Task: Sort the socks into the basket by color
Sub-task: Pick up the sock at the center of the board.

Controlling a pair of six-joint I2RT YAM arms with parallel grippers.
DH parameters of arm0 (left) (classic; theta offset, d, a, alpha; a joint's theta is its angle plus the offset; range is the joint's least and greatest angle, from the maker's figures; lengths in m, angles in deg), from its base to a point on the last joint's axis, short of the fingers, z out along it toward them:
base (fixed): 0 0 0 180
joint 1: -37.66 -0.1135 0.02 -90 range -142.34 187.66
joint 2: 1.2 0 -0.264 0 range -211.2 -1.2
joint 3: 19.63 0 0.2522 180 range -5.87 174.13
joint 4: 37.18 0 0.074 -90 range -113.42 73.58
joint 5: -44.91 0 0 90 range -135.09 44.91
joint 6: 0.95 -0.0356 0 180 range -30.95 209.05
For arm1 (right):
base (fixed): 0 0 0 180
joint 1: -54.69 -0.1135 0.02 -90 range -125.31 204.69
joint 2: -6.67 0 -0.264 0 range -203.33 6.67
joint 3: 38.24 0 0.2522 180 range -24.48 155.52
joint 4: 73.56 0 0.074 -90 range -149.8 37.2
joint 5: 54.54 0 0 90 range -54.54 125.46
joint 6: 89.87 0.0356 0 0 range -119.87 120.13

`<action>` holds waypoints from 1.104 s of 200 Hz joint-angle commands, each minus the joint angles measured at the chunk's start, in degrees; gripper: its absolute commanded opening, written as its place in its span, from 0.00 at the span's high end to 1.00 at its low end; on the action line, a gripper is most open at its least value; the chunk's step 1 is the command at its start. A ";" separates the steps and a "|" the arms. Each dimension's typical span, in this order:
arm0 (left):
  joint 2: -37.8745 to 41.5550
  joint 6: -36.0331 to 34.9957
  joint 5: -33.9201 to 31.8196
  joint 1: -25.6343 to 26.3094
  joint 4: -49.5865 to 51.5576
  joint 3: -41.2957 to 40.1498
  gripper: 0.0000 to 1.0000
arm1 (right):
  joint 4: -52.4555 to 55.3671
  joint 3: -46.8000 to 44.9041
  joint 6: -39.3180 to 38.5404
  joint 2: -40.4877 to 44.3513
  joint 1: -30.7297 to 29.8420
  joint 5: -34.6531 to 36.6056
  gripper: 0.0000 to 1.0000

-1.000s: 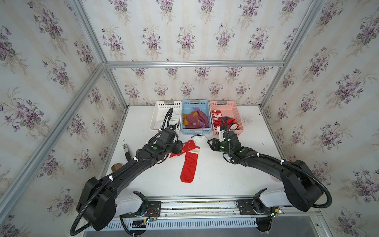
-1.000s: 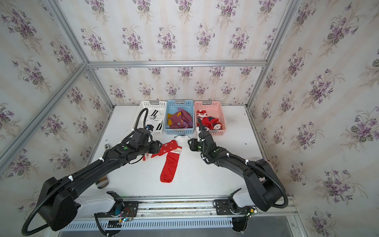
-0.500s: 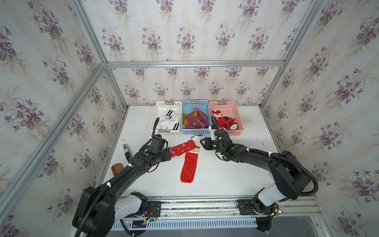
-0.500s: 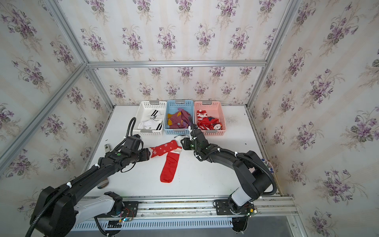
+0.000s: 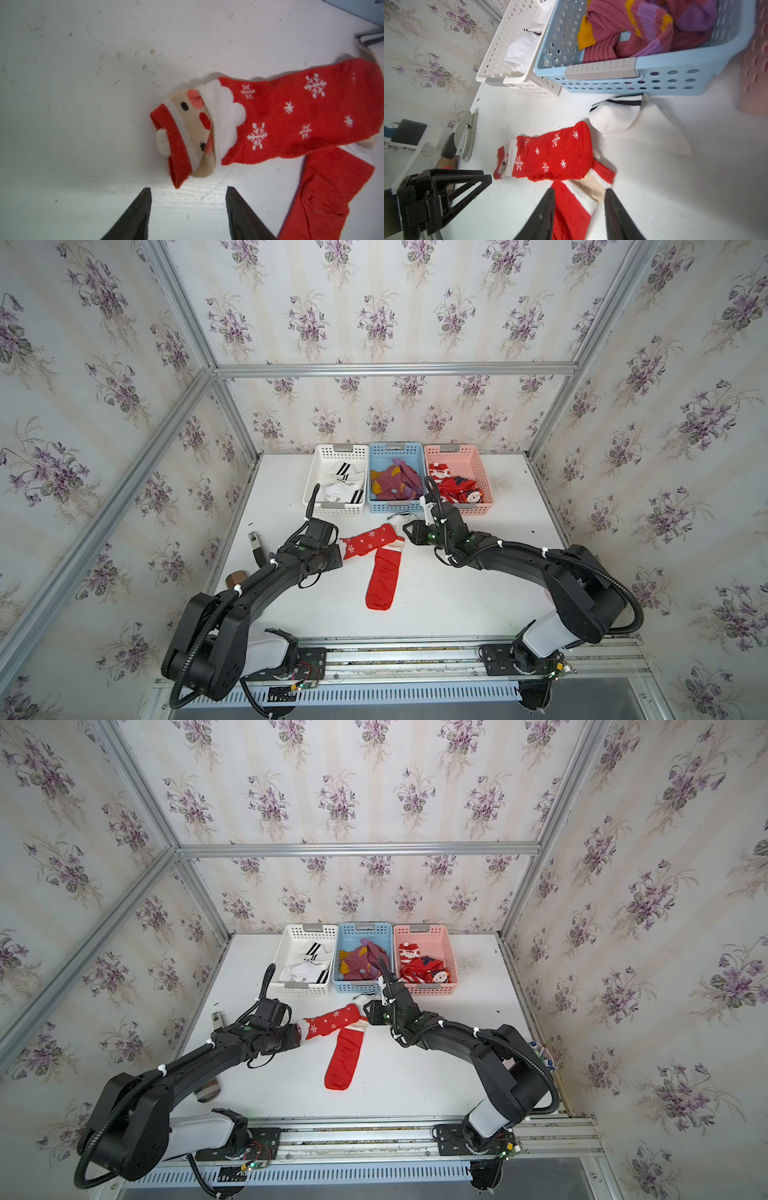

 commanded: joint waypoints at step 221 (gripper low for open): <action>-8.84 1.01 -0.42 -1.06 -6.76 1.67 0.86 | -3.44 -0.03 -2.62 -2.93 -4.71 -8.30 0.60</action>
